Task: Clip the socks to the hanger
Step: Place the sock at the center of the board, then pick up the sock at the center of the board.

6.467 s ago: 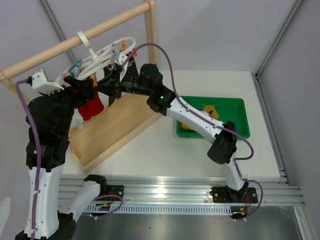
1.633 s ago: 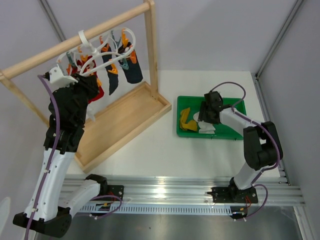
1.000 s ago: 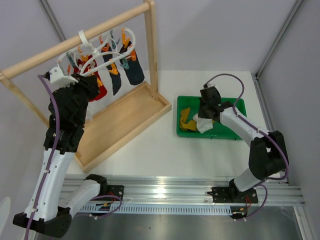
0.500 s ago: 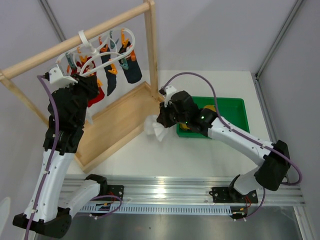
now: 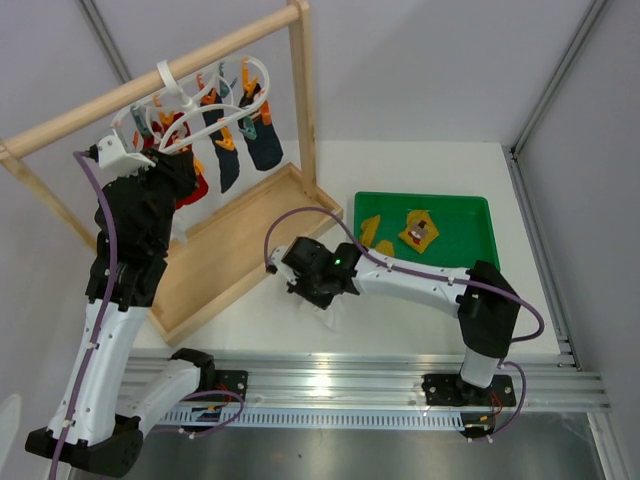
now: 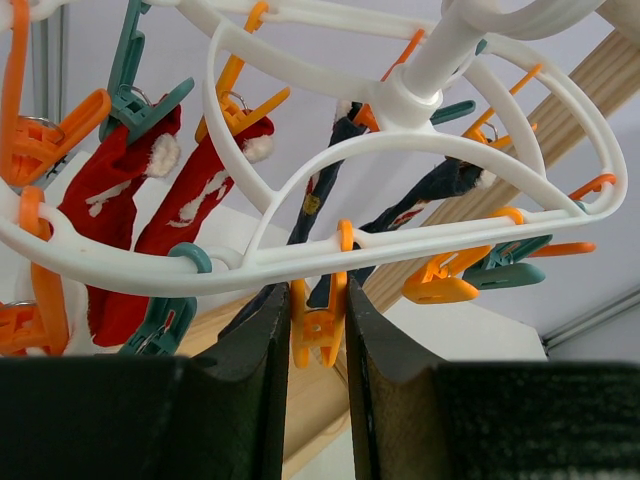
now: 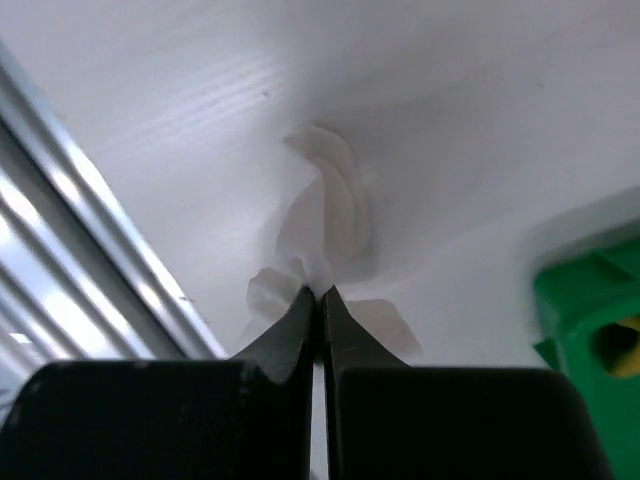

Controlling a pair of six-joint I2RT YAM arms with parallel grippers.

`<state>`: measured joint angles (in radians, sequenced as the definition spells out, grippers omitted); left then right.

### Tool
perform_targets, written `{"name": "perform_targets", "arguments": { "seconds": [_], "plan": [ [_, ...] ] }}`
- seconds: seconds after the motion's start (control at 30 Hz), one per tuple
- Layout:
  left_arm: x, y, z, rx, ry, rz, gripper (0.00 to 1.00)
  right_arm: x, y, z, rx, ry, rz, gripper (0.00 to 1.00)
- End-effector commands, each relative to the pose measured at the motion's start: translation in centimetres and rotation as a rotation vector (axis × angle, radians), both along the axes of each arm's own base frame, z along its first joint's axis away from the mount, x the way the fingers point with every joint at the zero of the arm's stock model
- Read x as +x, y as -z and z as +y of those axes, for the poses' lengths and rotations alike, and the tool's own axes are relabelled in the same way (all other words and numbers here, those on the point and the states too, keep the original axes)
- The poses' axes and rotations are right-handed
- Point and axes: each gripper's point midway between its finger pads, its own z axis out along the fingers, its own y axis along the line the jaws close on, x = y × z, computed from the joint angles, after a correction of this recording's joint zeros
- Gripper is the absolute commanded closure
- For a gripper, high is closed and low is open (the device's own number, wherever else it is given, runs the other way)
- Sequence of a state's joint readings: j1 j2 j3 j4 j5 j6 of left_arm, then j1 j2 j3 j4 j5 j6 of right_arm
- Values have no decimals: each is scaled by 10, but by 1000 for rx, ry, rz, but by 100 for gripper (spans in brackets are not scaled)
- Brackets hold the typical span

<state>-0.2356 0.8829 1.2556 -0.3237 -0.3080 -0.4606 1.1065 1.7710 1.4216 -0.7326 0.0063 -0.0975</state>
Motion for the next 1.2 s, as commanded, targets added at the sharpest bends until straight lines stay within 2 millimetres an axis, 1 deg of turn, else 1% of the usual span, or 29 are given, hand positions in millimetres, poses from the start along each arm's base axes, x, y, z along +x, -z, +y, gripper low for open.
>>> {"name": "perform_targets", "arguments": {
  "seconds": [0.0,0.07,0.13,0.2,0.23,0.3,0.33,0.37,0.4,0.43,0.5,0.53,0.57,0.6,0.63,0.67,0.7,0.73,0.77,0.8,0.83,0.87,0.9,0.93,0.97,1.0,1.07,1.1,1.17],
  "plan": [
    [-3,14,-1,40,10,51,99,37,-22,-30,-254,-89,-336,100],
    [-3,14,-2,39,11,52,99,50,-33,-26,-276,-102,-437,100],
    [-3,14,-1,40,7,51,99,48,-40,-11,-245,-150,-483,100],
    [-3,14,0,42,4,53,99,38,-37,2,-240,-254,-516,98],
    [-3,13,0,41,4,48,99,22,-30,17,-226,-323,-525,94],
    [-3,14,-1,40,7,51,99,1,-14,29,-227,-423,-503,70],
    [-4,11,-1,38,7,44,99,-15,-8,35,-229,-478,-492,44],
    [-3,14,-1,40,7,49,99,-23,1,38,-237,-504,-477,23],
    [-3,14,-1,40,7,50,99,-30,6,38,-239,-520,-470,1],
    [-3,14,-1,40,9,51,99,-37,6,43,-218,-523,-475,0],
    [-3,15,-2,37,12,51,99,-41,-5,44,-151,-491,-456,1],
    [-3,14,-2,38,15,49,99,-41,-12,44,-105,-465,-439,0],
    [-3,14,-3,37,20,51,99,-37,-20,43,-36,-387,-393,1],
    [-3,13,-3,35,21,49,99,-32,-43,40,48,-317,-391,1],
    [-3,14,-4,36,21,50,99,-24,-50,37,107,-244,-379,2],
    [-2,15,-4,35,21,52,99,-8,-56,28,176,-88,-319,5],
    [-3,14,-4,34,23,50,99,2,-78,20,263,7,-311,10],
    [-3,13,-4,34,23,49,99,10,-80,11,294,96,-285,13],
    [-3,13,-4,32,24,47,99,27,-70,-12,311,287,-226,16],
    [-3,14,-4,33,24,50,99,35,-68,-24,330,388,-204,22],
    [-3,14,-4,33,24,50,99,38,-65,-40,326,480,-176,23],
    [-3,14,-4,33,24,50,99,38,-48,-56,298,564,-138,23],
    [-4,13,-4,32,23,47,99,40,-39,-68,304,691,-80,23],
    [-4,13,-4,32,23,47,99,38,-32,-75,308,742,-52,23],
    [-4,13,-3,32,21,47,99,31,-14,-84,283,784,-14,23],
    [-4,12,-3,31,21,44,99,25,-6,-84,291,802,34,23],
    [-4,13,-3,32,21,47,99,22,3,-79,347,854,103,23],
    [-4,12,-3,32,21,46,99,19,13,-78,360,865,132,25],
    [-3,14,-3,34,21,50,99,15,24,-74,383,894,223,26]
  ]
}}
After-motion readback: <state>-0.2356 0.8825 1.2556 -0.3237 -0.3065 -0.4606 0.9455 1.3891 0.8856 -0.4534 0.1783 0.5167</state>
